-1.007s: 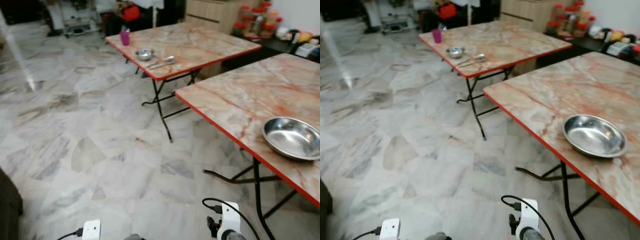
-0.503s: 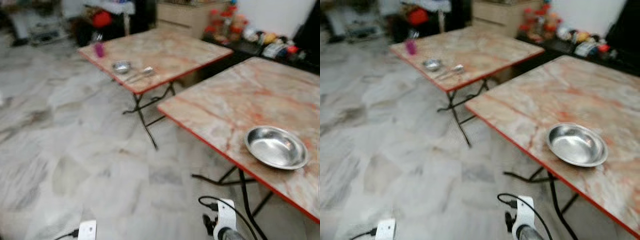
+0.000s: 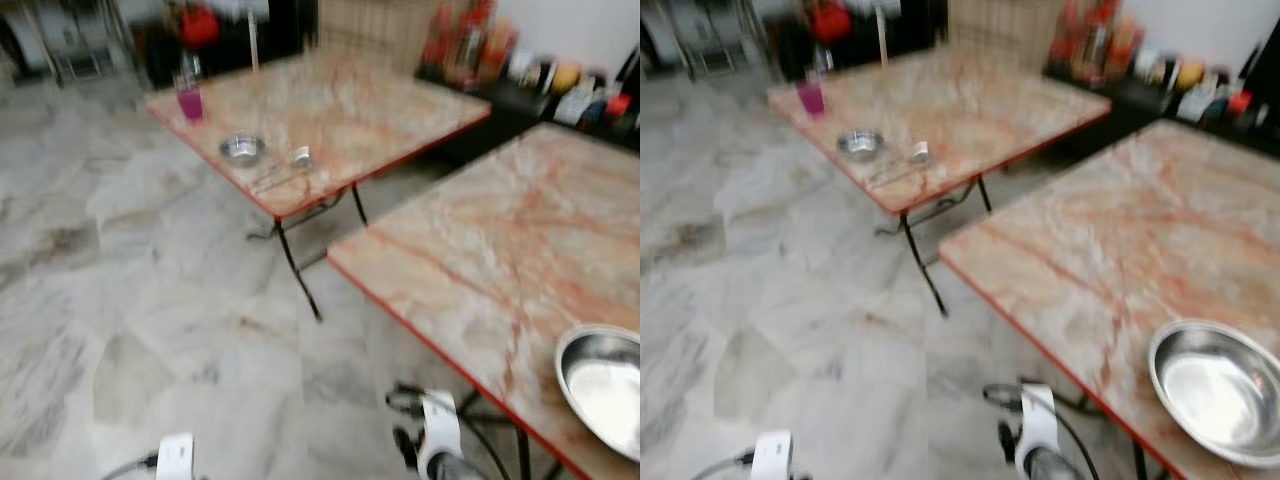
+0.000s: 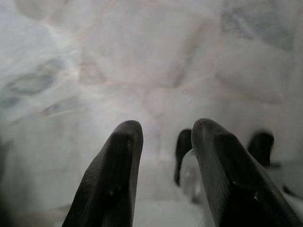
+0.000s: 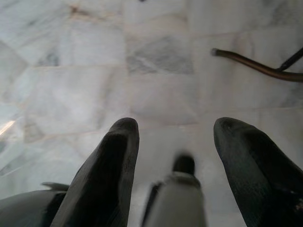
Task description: Setting the table
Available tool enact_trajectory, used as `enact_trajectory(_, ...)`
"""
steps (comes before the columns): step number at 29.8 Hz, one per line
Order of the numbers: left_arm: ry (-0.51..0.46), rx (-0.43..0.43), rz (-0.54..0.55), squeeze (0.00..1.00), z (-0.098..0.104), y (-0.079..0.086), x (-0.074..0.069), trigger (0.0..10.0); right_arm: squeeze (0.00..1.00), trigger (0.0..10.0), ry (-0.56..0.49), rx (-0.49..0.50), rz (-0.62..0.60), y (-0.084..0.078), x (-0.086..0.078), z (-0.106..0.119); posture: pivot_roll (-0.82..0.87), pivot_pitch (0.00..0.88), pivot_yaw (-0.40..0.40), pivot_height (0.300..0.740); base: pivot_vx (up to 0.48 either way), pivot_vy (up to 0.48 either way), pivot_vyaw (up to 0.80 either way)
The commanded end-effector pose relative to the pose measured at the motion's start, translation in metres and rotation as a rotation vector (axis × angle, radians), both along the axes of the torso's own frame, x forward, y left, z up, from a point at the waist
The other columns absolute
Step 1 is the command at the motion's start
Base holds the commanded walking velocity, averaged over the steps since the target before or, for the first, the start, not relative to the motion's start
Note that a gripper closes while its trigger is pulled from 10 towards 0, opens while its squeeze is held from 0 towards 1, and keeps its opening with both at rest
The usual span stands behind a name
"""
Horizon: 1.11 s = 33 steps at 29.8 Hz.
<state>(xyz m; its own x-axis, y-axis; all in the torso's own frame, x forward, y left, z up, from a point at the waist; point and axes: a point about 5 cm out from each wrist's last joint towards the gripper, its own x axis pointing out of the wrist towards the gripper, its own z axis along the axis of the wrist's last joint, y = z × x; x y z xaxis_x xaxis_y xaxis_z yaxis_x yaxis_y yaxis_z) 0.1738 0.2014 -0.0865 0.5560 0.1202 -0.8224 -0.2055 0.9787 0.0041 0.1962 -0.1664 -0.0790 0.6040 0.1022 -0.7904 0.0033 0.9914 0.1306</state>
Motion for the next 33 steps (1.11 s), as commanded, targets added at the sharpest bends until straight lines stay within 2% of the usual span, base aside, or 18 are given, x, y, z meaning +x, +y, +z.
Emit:
enact_trajectory(1,0.014,-0.028,0.018,0.0,-0.003,-0.0049,-0.0047,10.0,0.0,10.0,0.007,-0.009,-0.003,-0.0048,-0.0022,-0.0008,0.08,0.0,0.015,0.74,0.0,0.0,0.0)
enact_trajectory(5,0.015,-0.027,0.022,0.0,-0.003,-0.0044,-0.005,10.0,0.0,10.0,-0.005,-0.032,0.013,-0.0057,-0.0004,0.0004,0.08,0.0,0.014,0.74,0.0,0.0,0.74)
enact_trajectory(33,0.011,-0.003,0.065,0.0,-0.0017,-0.0005,-0.003,10.0,0.0,10.0,-0.01,-0.009,0.015,-0.0059,0.0008,0.0012,0.08,0.0,0.004,0.74,0.0,0.0,0.7)
